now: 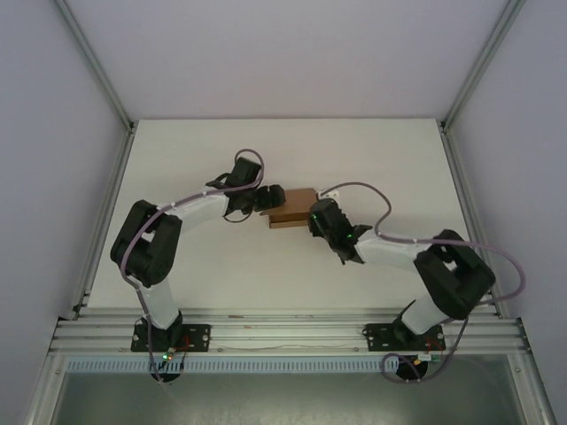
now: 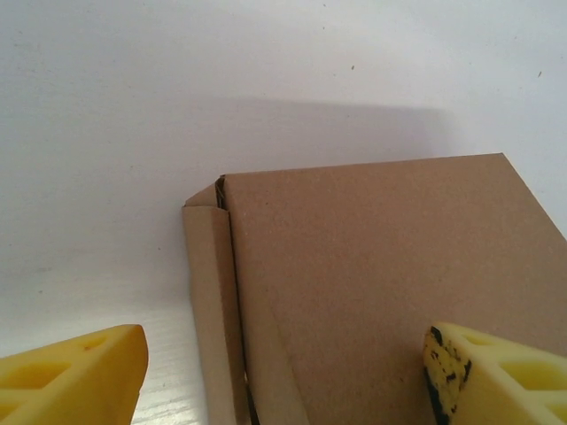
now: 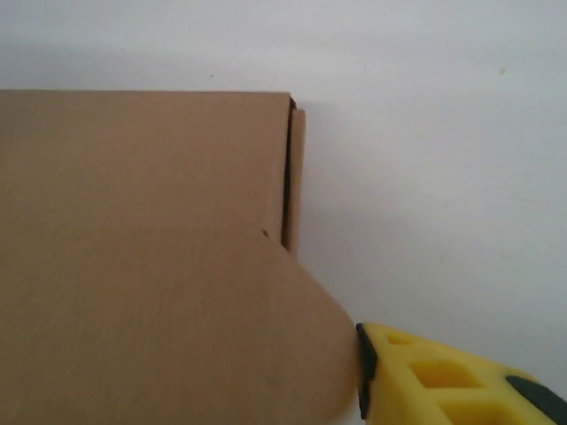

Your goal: Assemble paper box

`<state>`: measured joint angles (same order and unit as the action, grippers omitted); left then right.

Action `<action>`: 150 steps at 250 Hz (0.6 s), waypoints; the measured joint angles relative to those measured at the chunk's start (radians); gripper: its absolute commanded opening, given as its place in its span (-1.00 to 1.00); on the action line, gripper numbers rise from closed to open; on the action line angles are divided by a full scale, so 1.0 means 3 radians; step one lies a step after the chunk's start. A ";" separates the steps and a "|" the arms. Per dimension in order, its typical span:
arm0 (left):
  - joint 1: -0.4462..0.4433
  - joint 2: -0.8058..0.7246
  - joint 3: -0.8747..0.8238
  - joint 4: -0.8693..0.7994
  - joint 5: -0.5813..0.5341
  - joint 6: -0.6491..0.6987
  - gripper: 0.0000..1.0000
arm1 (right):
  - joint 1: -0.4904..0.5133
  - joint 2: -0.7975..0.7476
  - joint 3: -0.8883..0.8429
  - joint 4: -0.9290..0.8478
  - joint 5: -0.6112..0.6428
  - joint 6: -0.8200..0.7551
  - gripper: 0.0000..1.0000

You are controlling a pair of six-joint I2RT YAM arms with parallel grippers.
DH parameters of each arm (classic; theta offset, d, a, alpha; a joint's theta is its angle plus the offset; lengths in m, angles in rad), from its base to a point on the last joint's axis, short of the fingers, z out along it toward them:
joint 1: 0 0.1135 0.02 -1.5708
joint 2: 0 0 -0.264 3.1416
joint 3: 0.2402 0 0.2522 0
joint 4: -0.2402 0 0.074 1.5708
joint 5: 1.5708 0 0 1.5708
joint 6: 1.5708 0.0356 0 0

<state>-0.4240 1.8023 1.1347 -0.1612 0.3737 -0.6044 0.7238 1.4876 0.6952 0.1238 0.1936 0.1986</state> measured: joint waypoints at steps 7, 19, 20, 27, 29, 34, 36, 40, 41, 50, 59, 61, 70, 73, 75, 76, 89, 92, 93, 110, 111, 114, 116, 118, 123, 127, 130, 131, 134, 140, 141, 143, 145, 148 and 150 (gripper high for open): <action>0.0005 0.0013 -0.0025 0.0042 0.0028 0.0003 0.55 | 0.0000 -0.0111 -0.0037 -0.0083 -0.0019 -0.0008 0.28; 0.0018 0.0039 -0.0088 0.0117 0.0074 0.0001 0.50 | 0.0000 -0.0303 -0.0081 -0.0253 -0.0043 0.0020 0.43; 0.0019 0.0041 -0.0093 0.0122 0.0079 0.0001 0.49 | 0.0001 -0.0315 -0.0084 -0.0263 -0.0043 0.0015 0.44; 0.0027 0.0056 -0.0127 0.0163 0.0109 -0.0004 0.46 | 0.0000 -0.0426 -0.0103 -0.0364 -0.0051 0.0042 0.52; 0.0028 0.0060 -0.0136 0.0177 0.0120 0.0003 0.45 | 0.0000 -0.0450 -0.0108 -0.0380 -0.0051 0.0033 0.54; 0.0039 0.0072 -0.0165 0.0210 0.0137 0.0005 0.43 | 0.0000 -0.0528 -0.0123 -0.0451 -0.0055 0.0048 0.60; 0.0042 0.0079 -0.0175 0.0219 0.0144 -0.0003 0.41 | 0.0000 -0.0554 -0.0128 -0.0476 -0.0057 0.0058 0.63; 0.0048 0.0088 -0.0195 0.0242 0.0163 0.0010 0.39 | 0.0000 -0.0608 -0.0140 -0.0520 -0.0058 0.0036 0.70; 0.0050 0.0090 -0.0200 0.0247 0.0165 0.0009 0.39 | 0.0000 -0.0621 -0.0142 -0.0530 -0.0057 0.0039 0.72; 0.0071 0.0111 -0.0244 0.0303 0.0219 0.0005 0.37 | 0.0000 -0.0741 -0.0177 -0.0623 -0.0056 0.0069 0.84; 0.0094 0.0122 -0.0289 0.0376 0.0275 0.0003 0.30 | -0.0004 -0.0855 -0.0219 -0.0697 -0.0057 0.0102 0.96; 0.0100 0.0125 -0.0299 0.0393 0.0289 -0.0004 0.29 | -0.0008 -0.0886 -0.0234 -0.0713 -0.0061 0.0116 0.99; 0.0130 0.0125 -0.0346 0.0481 0.0356 -0.0011 0.22 | -0.0023 -0.0978 -0.0286 -0.0759 -0.0062 0.0132 1.00; 0.0136 0.0125 -0.0360 0.0509 0.0376 -0.0001 0.21 | -0.0025 -0.1003 -0.0300 -0.0769 -0.0064 0.0114 1.00; 0.0142 0.0125 -0.0369 0.0529 0.0392 -0.0006 0.20 | -0.0027 -0.1020 -0.0310 -0.0778 -0.0061 0.0131 1.00; 0.0145 0.0125 -0.0374 0.0540 0.0395 -0.0010 0.19 | -0.0029 -0.1027 -0.0314 -0.0781 -0.0061 0.0139 1.00; 0.0188 0.0125 -0.0437 0.0688 0.0492 -0.0014 0.14 | -0.0089 -0.1127 -0.0392 -0.0788 -0.0111 0.0168 1.00; 0.0200 0.0125 -0.0451 0.0712 0.0515 -0.0020 0.12 | -0.0103 -0.1144 -0.0404 -0.0788 -0.0123 0.0174 1.00; 0.0202 0.0125 -0.0456 0.0724 0.0523 -0.0024 0.11 | -0.0111 -0.1151 -0.0408 -0.0788 -0.0126 0.0178 1.00; 0.0264 0.0126 -0.0548 0.0900 0.0640 -0.0052 -0.05 | -0.0244 -0.1217 -0.0465 -0.0781 -0.0268 0.0242 1.00; 0.0268 0.0127 -0.0552 0.0910 0.0646 -0.0061 -0.06 | -0.0252 -0.1217 -0.0467 -0.0779 -0.0277 0.0245 1.00; 0.0278 0.0131 -0.0568 0.0944 0.0664 -0.0055 -0.08 | -0.0273 -0.1221 -0.0470 -0.0773 -0.0304 0.0261 1.00; 0.0286 0.0131 -0.0577 0.0963 0.0675 -0.0055 -0.10 | -0.0295 -0.1222 -0.0474 -0.0762 -0.0336 0.0268 1.00; 0.0295 0.0135 -0.0595 0.0999 0.0698 -0.0081 -0.11 | -0.0310 -0.1221 -0.0474 -0.0759 -0.0359 0.0277 1.00; 0.0313 0.0144 -0.0618 0.1052 0.0735 -0.0078 -0.14 | -0.0354 -0.1219 -0.0474 -0.0744 -0.0418 0.0305 1.00; 0.0327 0.0151 -0.0637 0.1099 0.0765 -0.0102 -0.16 | -0.0379 -0.1216 -0.0474 -0.0725 -0.0458 0.0317 1.00; 0.0343 0.0161 -0.0655 0.1147 0.0800 -0.0102 -0.17 | -0.0408 -0.1209 -0.0473 -0.0707 -0.0500 0.0334 1.00; 0.0348 0.0164 -0.0659 0.1158 0.0810 -0.0103 -0.18 | -0.0416 -0.1208 -0.0473 -0.0703 -0.0512 0.0341 1.00; 0.0357 0.0172 -0.0674 0.1197 0.0835 -0.0114 -0.19 | -0.0436 -0.1204 -0.0472 -0.0687 -0.0547 0.0354 1.00; 0.0383 0.0188 -0.0698 0.1274 0.0893 -0.0139 -0.23 | -0.0487 -0.1189 -0.0465 -0.0657 -0.0631 0.0394 1.00; 0.0387 0.0191 -0.0702 0.1286 0.0903 -0.0142 -0.24 | -0.0493 -0.1186 -0.0464 -0.0654 -0.0643 0.0399 1.00; 0.0395 0.0197 -0.0711 0.1310 0.0926 -0.0151 -0.26 | -0.0515 -0.1171 -0.0456 -0.0642 -0.0684 0.0416 1.00; 0.0408 0.0203 -0.0722 0.1348 0.0950 -0.0172 -0.29 | -0.0532 -0.1161 -0.0451 -0.0638 -0.0712 0.0429 1.00; 0.0421 0.0211 -0.0736 0.1386 0.0980 -0.0172 -0.31 | -0.0553 -0.1150 -0.0441 -0.0633 -0.0753 0.0446 1.00; 0.0427 0.0217 -0.0744 0.1409 0.0999 -0.0178 -0.32 | -0.0565 -0.1138 -0.0435 -0.0627 -0.0776 0.0458 1.00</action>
<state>-0.2958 1.8675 0.9115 0.2615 0.6735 -0.6579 0.5545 1.1461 0.5648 -0.0643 -0.0391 0.3359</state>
